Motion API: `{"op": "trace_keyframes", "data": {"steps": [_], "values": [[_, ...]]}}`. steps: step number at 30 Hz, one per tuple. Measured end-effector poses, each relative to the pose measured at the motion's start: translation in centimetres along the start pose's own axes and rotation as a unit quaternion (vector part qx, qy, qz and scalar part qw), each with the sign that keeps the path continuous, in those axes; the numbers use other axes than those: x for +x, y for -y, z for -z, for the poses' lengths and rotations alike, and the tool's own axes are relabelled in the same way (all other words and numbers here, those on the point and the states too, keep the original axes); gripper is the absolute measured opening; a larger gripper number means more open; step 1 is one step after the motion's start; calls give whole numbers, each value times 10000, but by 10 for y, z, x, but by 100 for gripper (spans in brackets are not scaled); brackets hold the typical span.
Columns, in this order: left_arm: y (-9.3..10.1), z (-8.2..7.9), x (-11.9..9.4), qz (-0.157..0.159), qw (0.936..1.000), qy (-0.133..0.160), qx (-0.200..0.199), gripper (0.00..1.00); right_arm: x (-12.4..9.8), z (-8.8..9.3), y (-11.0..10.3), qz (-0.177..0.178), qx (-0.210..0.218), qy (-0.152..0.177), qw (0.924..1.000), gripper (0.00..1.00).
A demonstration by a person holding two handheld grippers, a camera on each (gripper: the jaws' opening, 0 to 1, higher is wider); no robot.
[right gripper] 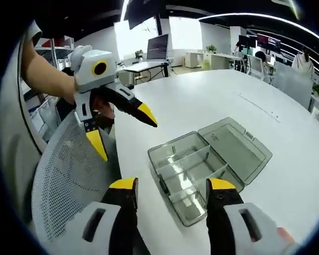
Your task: Insert the divider into the dual guide fixture by aligning both edges with the guide slots and pushing it downward to the bottom, including one-sided entry, uneven engagement, binding, and posture correction.
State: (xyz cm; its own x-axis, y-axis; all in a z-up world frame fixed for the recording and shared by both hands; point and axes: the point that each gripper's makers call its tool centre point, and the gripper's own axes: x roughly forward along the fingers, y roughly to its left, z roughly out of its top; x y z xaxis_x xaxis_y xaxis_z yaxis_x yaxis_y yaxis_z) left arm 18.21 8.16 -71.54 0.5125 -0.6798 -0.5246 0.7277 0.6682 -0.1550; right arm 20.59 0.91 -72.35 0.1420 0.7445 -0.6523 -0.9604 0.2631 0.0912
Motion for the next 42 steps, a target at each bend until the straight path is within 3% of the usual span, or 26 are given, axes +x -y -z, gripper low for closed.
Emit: {"op": "trace_keyframes", "data": {"steps": [13,26,42], "values": [[-1,11,-10,-118,9998,-135,-49,66,-12,-10,-5,294,110,675,9972,64],[-1,9,-14,-185,9997,-83,-102,66,-16,-3,-9,558,344,902,9938,71],[-21,14,-23,-453,9986,-186,-175,70,-19,-5,-9,625,590,935,9919,67]]}}
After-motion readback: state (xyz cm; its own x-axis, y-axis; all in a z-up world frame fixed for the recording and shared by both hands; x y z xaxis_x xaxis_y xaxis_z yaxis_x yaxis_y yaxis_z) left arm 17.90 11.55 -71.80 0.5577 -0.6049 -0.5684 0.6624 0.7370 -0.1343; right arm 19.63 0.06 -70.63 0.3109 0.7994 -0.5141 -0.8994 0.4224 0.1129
